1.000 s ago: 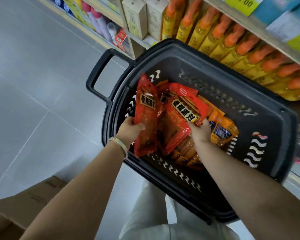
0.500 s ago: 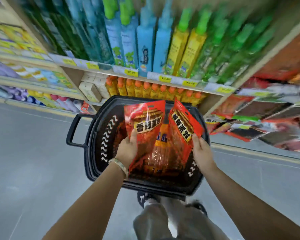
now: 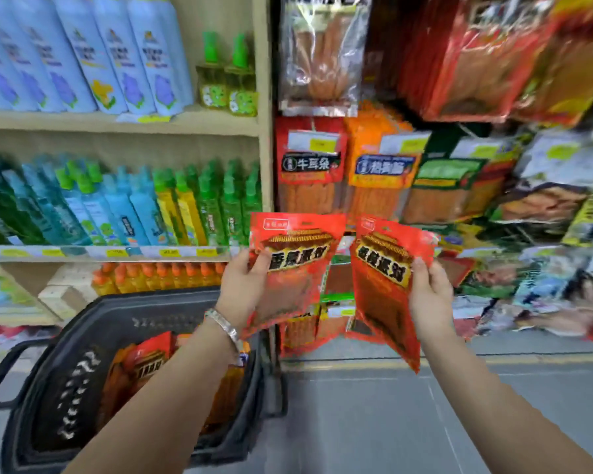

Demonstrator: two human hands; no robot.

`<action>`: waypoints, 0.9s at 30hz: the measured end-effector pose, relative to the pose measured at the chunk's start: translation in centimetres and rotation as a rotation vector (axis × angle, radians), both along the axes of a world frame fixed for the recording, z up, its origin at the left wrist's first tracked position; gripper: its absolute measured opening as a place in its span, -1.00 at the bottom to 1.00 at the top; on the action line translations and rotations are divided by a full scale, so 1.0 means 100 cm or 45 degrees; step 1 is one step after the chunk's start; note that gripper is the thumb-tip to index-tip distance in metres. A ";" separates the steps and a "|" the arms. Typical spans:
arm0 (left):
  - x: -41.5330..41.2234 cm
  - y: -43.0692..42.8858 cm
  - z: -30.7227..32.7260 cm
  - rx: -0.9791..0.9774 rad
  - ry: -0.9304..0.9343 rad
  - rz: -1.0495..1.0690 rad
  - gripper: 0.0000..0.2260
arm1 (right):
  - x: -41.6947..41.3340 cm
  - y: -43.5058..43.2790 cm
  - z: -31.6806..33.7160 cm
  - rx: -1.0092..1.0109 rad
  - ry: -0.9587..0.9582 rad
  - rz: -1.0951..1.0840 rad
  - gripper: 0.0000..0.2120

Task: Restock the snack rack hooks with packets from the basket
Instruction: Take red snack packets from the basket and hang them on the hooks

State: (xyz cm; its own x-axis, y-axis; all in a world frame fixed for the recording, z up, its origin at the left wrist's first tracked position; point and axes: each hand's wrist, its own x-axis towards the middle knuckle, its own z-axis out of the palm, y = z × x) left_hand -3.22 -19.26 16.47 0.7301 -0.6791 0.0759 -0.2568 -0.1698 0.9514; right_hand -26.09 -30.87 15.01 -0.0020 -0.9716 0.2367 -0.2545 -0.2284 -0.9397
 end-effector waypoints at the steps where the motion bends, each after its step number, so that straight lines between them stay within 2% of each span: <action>1: -0.016 -0.014 0.010 -0.031 -0.015 -0.003 -0.75 | -0.018 -0.011 0.011 -0.041 -0.001 -0.023 -0.68; 3: -0.046 -0.039 0.031 -0.102 -0.066 -0.011 -0.74 | -0.053 -0.034 0.032 -0.109 -0.015 -0.083 -0.72; 7: -0.089 -0.089 0.069 -0.224 -0.246 -0.069 -0.82 | -0.111 -0.081 0.076 -0.166 -0.124 -0.137 -0.63; 10: -0.110 -0.124 0.103 -0.391 -0.310 -0.141 -0.92 | -0.136 -0.113 0.115 -0.237 -0.220 -0.173 -0.63; 14: -0.124 -0.169 0.145 -0.500 -0.288 -0.152 -0.86 | -0.151 -0.156 0.160 -0.204 -0.339 -0.203 -0.67; 17: -0.126 -0.199 0.173 -0.578 -0.395 -0.104 -0.78 | -0.151 -0.189 0.187 -0.233 -0.315 -0.182 -0.71; 20: -0.122 -0.225 0.194 -0.660 -0.466 -0.047 -0.66 | -0.143 -0.222 0.211 -0.301 -0.354 -0.104 -0.63; 23: -0.111 -0.250 0.208 -0.656 -0.520 0.037 -0.54 | -0.133 -0.257 0.232 -0.262 -0.486 0.016 -0.70; 25: -0.104 -0.268 0.217 -0.663 -0.502 0.070 -0.54 | -0.124 -0.278 0.249 -0.225 -0.560 0.089 -0.69; 27: -0.100 -0.287 0.224 -0.686 -0.439 0.075 -0.58 | -0.114 -0.300 0.264 -0.224 -0.589 0.129 -0.79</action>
State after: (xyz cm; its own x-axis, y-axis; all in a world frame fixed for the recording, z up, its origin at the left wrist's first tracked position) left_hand -13.19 -47.92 38.91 0.6377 -0.4397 0.6325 -0.5680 0.2862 0.7717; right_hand -37.45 -60.84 41.44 -0.0533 -0.9177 0.3936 0.2114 -0.3956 -0.8938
